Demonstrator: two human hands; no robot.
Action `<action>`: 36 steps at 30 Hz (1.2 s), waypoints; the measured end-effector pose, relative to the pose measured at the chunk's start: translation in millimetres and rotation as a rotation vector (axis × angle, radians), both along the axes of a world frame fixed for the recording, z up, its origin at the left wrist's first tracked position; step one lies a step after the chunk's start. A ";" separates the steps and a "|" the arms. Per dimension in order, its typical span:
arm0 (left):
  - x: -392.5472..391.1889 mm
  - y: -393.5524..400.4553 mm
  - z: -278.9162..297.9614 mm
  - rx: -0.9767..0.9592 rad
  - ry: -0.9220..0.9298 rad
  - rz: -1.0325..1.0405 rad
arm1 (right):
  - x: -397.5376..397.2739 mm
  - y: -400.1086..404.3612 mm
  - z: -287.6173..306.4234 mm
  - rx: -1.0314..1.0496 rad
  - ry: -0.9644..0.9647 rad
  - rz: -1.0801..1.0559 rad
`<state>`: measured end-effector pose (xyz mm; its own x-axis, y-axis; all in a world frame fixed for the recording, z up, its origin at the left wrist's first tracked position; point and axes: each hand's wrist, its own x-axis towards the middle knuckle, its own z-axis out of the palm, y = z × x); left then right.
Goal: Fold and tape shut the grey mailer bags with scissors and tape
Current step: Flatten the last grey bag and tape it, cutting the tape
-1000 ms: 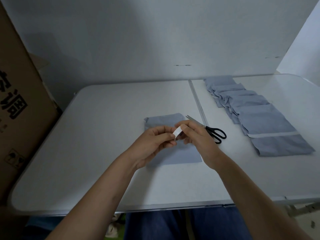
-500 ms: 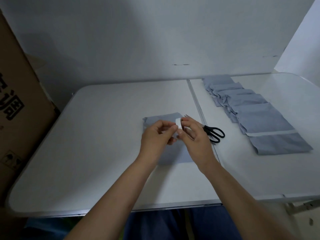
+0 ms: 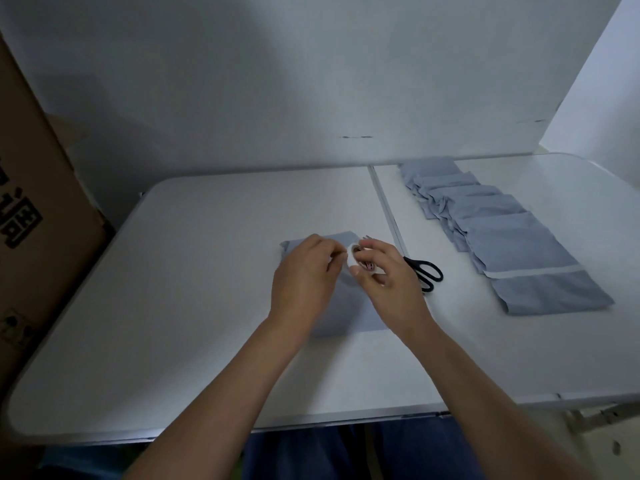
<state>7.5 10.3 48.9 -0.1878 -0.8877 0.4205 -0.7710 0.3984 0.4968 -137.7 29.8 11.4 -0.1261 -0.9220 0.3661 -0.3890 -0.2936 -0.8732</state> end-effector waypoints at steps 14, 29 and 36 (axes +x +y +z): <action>6.7 -2.5 13.9 0.149 0.113 -0.080 | -8.2 -4.7 18.6 0.122 0.101 0.076; 53.5 -38.6 25.7 0.733 0.693 -0.072 | 7.2 -27.6 54.0 0.481 -0.641 0.372; 69.6 -48.2 5.4 0.776 0.755 0.016 | 30.6 -47.2 49.3 0.526 -0.865 0.443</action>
